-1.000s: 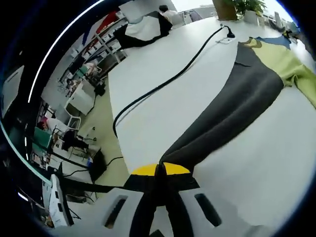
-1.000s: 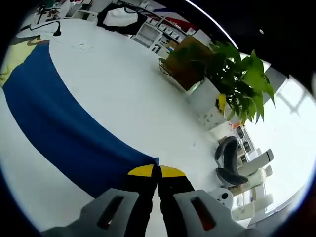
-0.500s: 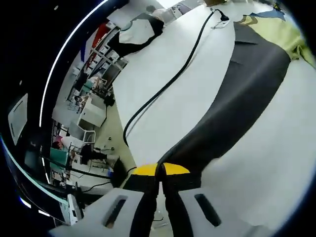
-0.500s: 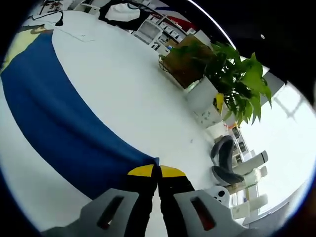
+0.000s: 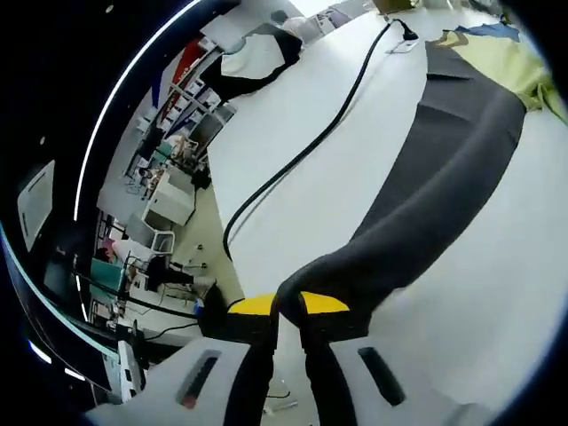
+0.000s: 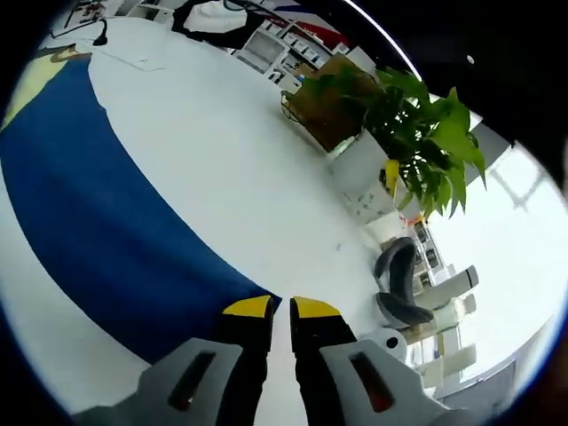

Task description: Fold the garment on the visible template until the final outline fits inside the template.

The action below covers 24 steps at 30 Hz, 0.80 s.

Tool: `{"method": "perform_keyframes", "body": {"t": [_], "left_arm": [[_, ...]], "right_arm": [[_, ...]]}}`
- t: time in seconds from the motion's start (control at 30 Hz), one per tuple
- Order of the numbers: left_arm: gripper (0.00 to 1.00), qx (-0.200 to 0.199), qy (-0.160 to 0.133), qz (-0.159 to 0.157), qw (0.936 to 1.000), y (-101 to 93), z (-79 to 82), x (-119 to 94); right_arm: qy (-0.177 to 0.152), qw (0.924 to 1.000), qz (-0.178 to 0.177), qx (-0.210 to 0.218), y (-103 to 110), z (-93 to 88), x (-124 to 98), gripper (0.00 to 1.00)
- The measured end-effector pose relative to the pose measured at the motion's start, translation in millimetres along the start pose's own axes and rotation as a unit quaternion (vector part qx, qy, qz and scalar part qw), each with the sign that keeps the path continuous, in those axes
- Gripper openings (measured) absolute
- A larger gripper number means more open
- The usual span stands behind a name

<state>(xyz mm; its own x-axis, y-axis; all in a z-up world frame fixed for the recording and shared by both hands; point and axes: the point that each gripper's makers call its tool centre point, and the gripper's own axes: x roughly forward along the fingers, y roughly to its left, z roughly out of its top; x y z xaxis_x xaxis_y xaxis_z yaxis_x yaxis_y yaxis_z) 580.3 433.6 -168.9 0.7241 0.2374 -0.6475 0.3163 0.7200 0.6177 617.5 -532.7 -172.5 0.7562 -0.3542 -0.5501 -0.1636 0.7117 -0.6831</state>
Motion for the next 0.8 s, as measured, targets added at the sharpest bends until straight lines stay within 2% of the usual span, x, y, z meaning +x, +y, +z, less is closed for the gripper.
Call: {"method": "perform_keyframes", "body": {"t": [0.1, 0.17, 0.27, 0.33, 0.37, 0.4, 0.43, 0.5, 0.53, 0.57, 0.63, 0.7, 0.73, 0.77, 0.8], "left_arm": [[0.26, -0.003, -0.013, -0.004, 0.9999, -0.9, 7.3, -10], [0.26, -0.003, -0.026, -0.017, 0.9995, -7.8, 13.3, -18], [0.26, -0.017, -0.023, -0.056, 0.998, -25.3, 11.9, -26], [0.25, -0.026, -0.015, -0.067, 0.9973, -29.0, 7.9, -29], [0.22, -0.046, 0.002, -0.072, 0.9964, -31.2, 0.2, -31], [0.21, -0.056, -0.001, -0.084, 0.9949, -33.8, -2.1, -33], [0.21, -0.064, -0.01, -0.094, 0.9935, -36.4, -1.4, -34], [0.21, -0.075, -0.011, -0.093, 0.9927, -33.3, -5.1, -36], [0.21, -0.073, -0.007, -0.094, 0.9928, -32.3, -9.0, -36], [0.21, -0.075, -0.003, -0.099, 0.9923, -33.5, -11.4, -36], [0.21, -0.094, 0.002, -0.114, 0.989, -38.8, -16.2, -39], [0.21, -0.131, -0.001, -0.135, 0.9821, -45.9, -17.0, -42], [0.23, -0.159, 0.001, -0.13, 0.9786, -44.8, -18.5, -42], [0.27, -0.191, 0.018, -0.132, 0.9725, -46.0, -24.1, -42], [0.28, -0.198, 0.021, -0.134, 0.9707, -46.1, -26.4, -42]], "right_arm": [[-0.023, 0.9996, 0.0, 0.019, -8, 8.6, -11, 0.14], [-0.033, 0.9989, 0.009, 0.03, -8, 11.7, -16, 0.16], [-0.051, 0.997, 0.028, 0.051, -6, 15.6, -25, 0.18], [-0.058, 0.996, 0.041, 0.054, -4, 16.1, -31, 0.18], [-0.055, 0.9948, 0.061, 0.06, 0, 14.7, -34, 0.19], [-0.055, 0.992, 0.086, 0.074, 7, 14.9, -37, 0.18], [-0.059, 0.9845, 0.119, 0.114, 16, 18.1, -43, 0.18], [-0.048, 0.9753, 0.156, 0.148, 25, 18.0, -51, 0.18], [-0.026, 0.9746, 0.164, 0.15, 28, 11.3, -56, 0.19], [-0.003, 0.9773, 0.159, 0.14, 28, 2.5, -58, 0.19], [0.026, 0.9777, 0.159, 0.135, 28, -8.2, -59, 0.19], [0.053, 0.9695, 0.167, 0.171, 32, -16.8, -60, 0.19], [0.052, 0.967, 0.177, 0.176, 34, -17.1, -61, 0.19], [0.056, 0.9663, 0.178, 0.178, 34, -18.6, -61, 0.19], [0.067, 0.9644, 0.181, 0.181, 36, -22.2, -60, 0.19]]}}
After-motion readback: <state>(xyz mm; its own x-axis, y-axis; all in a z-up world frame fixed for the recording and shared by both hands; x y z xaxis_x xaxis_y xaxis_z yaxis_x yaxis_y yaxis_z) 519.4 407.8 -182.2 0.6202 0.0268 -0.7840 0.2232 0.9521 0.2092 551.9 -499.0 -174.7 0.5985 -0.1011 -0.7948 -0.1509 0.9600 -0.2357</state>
